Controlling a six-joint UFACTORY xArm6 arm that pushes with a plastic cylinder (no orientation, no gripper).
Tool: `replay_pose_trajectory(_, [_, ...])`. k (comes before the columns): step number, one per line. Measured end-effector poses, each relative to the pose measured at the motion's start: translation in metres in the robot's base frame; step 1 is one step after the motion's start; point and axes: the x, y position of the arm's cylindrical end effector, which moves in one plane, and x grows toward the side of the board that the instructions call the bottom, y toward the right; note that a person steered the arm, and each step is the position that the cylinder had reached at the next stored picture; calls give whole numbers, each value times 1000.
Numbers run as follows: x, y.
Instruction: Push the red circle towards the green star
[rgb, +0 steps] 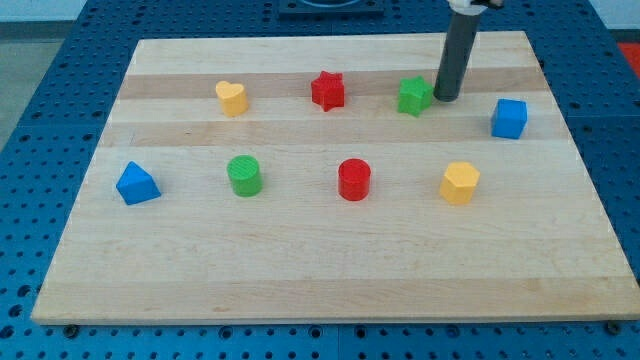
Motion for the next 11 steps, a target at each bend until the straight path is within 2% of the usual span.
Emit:
replay_pose_trajectory(3, [0, -131])
replay_pose_trajectory(5, [-1, -48])
replay_pose_trajectory(6, [40, -35])
replay_pose_trajectory(7, [118, -89])
replay_pose_trajectory(9, [211, -96])
replay_pose_trajectory(10, [213, -99])
replay_pose_trajectory(11, [200, -150])
